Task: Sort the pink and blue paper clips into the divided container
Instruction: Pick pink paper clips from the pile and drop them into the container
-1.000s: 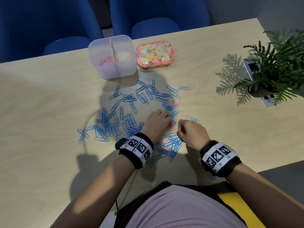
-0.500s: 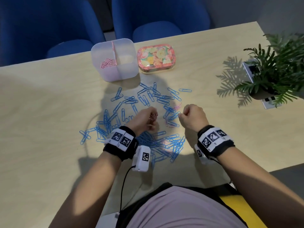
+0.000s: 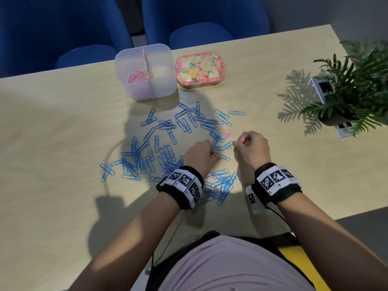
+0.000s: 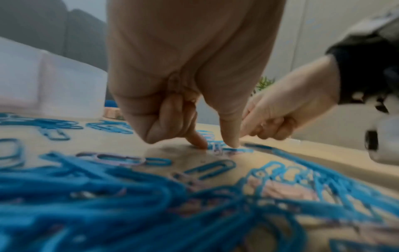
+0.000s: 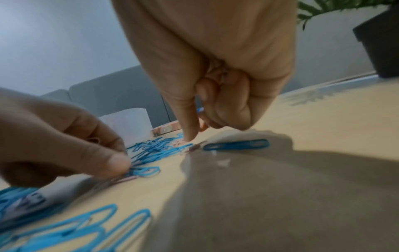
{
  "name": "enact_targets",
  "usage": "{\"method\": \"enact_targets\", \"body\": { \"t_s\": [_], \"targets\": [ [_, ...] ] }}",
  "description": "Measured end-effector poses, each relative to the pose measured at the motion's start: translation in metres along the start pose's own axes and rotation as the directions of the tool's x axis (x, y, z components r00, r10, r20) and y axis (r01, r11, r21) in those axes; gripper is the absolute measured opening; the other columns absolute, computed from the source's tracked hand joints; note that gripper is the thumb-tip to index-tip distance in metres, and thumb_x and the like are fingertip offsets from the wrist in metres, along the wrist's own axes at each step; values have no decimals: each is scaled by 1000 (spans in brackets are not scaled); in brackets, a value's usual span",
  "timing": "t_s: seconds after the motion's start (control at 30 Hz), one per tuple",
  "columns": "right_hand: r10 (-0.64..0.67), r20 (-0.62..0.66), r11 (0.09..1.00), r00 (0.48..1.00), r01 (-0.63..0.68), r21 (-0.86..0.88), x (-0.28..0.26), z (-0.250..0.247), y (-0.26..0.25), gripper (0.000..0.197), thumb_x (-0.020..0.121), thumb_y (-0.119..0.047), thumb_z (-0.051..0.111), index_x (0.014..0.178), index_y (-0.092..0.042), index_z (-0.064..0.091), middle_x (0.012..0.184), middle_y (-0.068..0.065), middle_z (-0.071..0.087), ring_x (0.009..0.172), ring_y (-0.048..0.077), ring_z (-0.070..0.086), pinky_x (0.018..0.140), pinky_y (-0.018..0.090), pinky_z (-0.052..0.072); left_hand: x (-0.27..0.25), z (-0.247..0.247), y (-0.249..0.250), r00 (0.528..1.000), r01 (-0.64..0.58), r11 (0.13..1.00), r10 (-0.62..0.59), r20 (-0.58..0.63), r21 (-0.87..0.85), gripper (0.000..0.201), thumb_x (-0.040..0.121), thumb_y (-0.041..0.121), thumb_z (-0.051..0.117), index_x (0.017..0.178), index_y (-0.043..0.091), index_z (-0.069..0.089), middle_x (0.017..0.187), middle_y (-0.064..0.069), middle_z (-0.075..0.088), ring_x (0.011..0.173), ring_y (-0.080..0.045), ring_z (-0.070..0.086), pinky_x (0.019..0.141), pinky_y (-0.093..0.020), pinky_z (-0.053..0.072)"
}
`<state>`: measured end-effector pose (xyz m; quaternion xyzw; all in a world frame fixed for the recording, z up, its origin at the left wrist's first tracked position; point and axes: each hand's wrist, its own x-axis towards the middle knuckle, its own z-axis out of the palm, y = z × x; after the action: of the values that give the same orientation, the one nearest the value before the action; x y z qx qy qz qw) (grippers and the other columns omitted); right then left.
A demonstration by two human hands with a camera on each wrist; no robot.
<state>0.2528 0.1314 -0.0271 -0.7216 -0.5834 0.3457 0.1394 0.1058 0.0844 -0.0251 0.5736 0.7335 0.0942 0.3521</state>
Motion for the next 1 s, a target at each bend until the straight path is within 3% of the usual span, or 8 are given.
{"method": "enact_targets", "body": {
  "t_s": [0.37,0.53,0.6,0.7,0.73,0.8,0.9,1.0],
  "targets": [
    [-35,47,964,998,46,-262,-18,2,-16,15,78,-7,53,85,-12,66,98,14,66,94,38,59,74,33,44,7,-18,-23,997,82,944,-76,31,-320,16,88,24,58,75,14,53,76,-3,59,70,-18,55,65,-26,42],
    [-15,96,982,995,33,-184,-16,6,-8,13,70,-6,56,66,-17,57,75,7,60,71,31,52,66,27,41,4,-29,-28,990,138,806,-104,92,-576,15,87,10,58,74,13,56,68,1,63,61,-9,57,46,-13,45],
    [27,147,999,989,-33,39,-9,2,-2,18,70,-9,58,54,-17,57,53,-3,55,52,20,49,55,22,39,5,-31,-27,988,156,804,-118,103,-573,9,90,6,50,86,11,57,70,-1,61,63,-12,54,46,-15,43],
    [235,263,726,936,-349,593,9,-15,0,20,71,-1,39,57,-9,52,43,-1,39,32,11,30,37,13,27,9,-34,-26,983,184,816,-147,111,-548,20,93,8,35,94,10,55,89,-8,61,74,-19,49,57,-25,39],
    [248,352,596,902,-429,679,15,-20,-2,17,71,-3,34,59,-7,45,44,2,38,32,13,33,35,13,30,10,-35,-24,983,182,824,-146,110,-536,20,94,11,34,94,9,55,92,-8,61,76,-21,50,59,-28,40],
    [188,461,534,867,-485,693,23,-28,-9,16,73,-7,29,58,-10,35,44,3,38,40,18,43,35,14,34,14,-33,-18,990,137,899,-121,65,-415,18,93,23,42,92,12,55,89,-5,60,78,-23,53,65,-30,42],
    [70,387,733,920,-310,605,30,-21,-20,24,82,-5,39,60,-9,48,53,3,37,41,14,34,39,16,21,22,-29,-1,997,50,983,-59,-47,-175,17,86,35,56,86,19,52,84,-2,60,79,-22,54,71,-31,40],
    [-268,249,962,931,247,113,34,-17,-25,13,82,-9,61,86,-18,69,56,-5,45,48,7,41,51,23,34,32,-24,10,995,-64,998,63,-74,-8,20,84,31,60,98,17,55,96,-5,64,92,-24,58,73,-31,38]
  ]
}}
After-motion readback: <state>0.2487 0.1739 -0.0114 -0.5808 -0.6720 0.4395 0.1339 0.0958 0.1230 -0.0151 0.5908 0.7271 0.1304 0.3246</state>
